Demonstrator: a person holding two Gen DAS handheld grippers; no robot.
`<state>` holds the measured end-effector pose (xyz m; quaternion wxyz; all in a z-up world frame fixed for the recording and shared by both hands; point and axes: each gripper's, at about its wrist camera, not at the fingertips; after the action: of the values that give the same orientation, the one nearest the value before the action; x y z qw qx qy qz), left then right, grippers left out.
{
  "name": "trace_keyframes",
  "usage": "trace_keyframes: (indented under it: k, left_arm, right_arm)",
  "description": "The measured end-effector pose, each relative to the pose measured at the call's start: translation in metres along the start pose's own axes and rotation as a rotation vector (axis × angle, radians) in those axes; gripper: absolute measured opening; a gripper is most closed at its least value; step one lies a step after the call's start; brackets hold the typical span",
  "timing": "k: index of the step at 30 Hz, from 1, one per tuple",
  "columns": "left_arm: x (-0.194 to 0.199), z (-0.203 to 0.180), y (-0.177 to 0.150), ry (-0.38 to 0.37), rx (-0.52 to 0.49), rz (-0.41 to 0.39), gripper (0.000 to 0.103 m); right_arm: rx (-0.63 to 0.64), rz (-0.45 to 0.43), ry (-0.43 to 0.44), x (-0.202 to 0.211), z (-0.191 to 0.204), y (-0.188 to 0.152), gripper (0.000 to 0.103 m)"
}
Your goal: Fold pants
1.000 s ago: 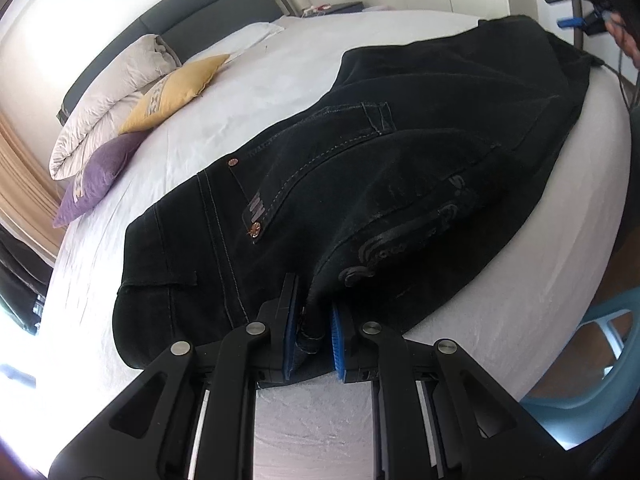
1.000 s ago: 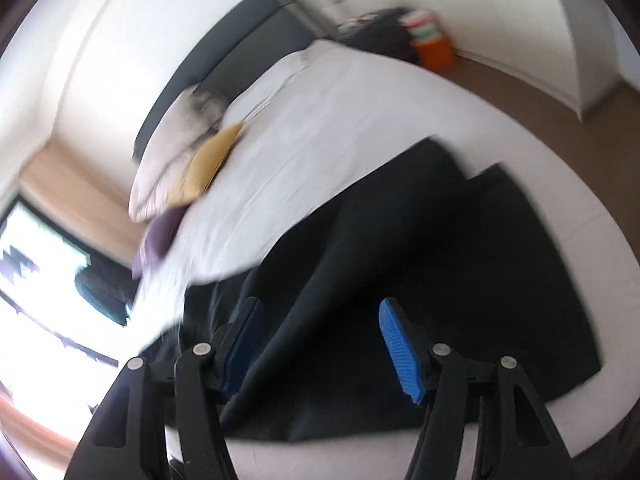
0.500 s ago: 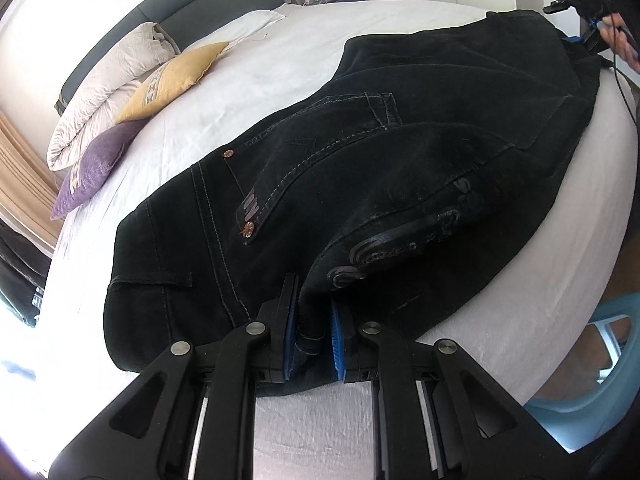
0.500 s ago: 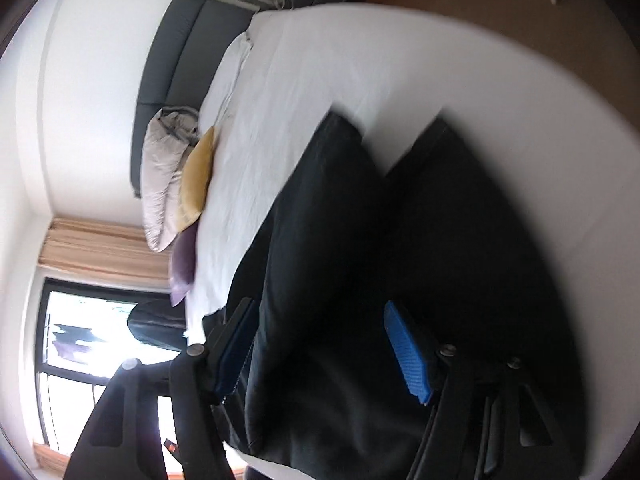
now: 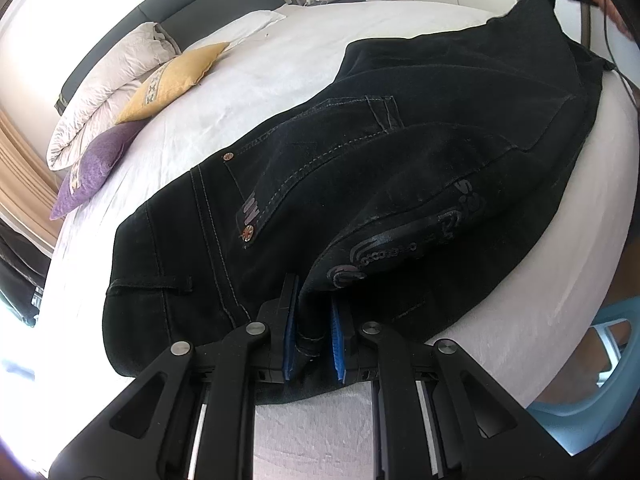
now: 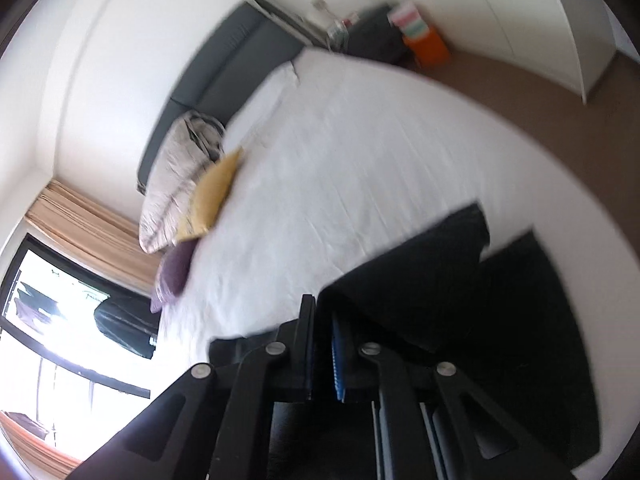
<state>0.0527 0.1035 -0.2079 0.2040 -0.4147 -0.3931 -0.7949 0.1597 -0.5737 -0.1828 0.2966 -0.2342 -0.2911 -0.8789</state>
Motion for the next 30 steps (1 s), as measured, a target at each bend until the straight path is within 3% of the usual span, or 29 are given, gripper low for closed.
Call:
trace_keyframes:
  k: [6,7,8,10,11,15,18,24,25,28,30]
  left_arm:
    - [-0.002,0.004,0.0,-0.013,0.011,0.007,0.013]
    - [-0.002,0.005,0.0,-0.013,0.014,0.009,0.013]
    - [-0.001,0.005,0.0,-0.013,0.016,0.011,0.013]
    - [0.0,0.005,-0.001,-0.012,0.017,0.012,0.013]
    - [0.001,0.005,-0.001,-0.012,0.018,0.013,0.013]
    - [0.001,0.006,0.001,-0.014,0.021,0.022,0.013]
    - [0.0,0.006,0.005,-0.016,0.016,0.032,0.013]
    - [-0.005,0.003,0.014,-0.007,-0.003,0.059,0.013]
    - [-0.005,0.003,0.014,-0.006,-0.006,0.061,0.013]
    - [-0.007,0.001,0.016,-0.003,-0.009,0.066,0.013]
    - [-0.008,0.0,0.017,-0.002,-0.009,0.068,0.013]
  right_arm:
    - [-0.007,-0.017,-0.064,0.029,0.005,0.009,0.01]
    - [-0.008,0.002,-0.071,0.028,0.002,0.008,0.023]
    - [-0.024,0.029,-0.076,0.026,-0.005,0.006,0.049]
    - [-0.038,0.038,-0.061,0.025,-0.021,0.003,0.076]
    - [-0.031,0.036,-0.032,0.024,-0.03,0.001,0.077]
    - [-0.005,0.076,0.04,0.009,-0.067,-0.01,0.077]
    - [0.061,0.114,0.012,-0.009,-0.083,-0.018,0.077]
    - [0.142,0.114,0.014,-0.039,-0.092,-0.021,0.063]
    - [0.172,0.114,0.0,-0.043,-0.089,-0.02,0.058]
    - [0.22,0.135,-0.033,-0.056,-0.085,-0.016,0.027]
    - [0.225,0.142,-0.059,-0.061,-0.085,-0.014,0.014]
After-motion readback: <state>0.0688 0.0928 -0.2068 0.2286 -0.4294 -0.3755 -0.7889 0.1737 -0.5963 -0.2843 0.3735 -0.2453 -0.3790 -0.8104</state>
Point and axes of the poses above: each gripper's, at about its wrist camera, not at the fingertips, and x roughly against the way its jaws point, z to its left, y to its top, and after that the axes turned 5 degrees about z, right-handed
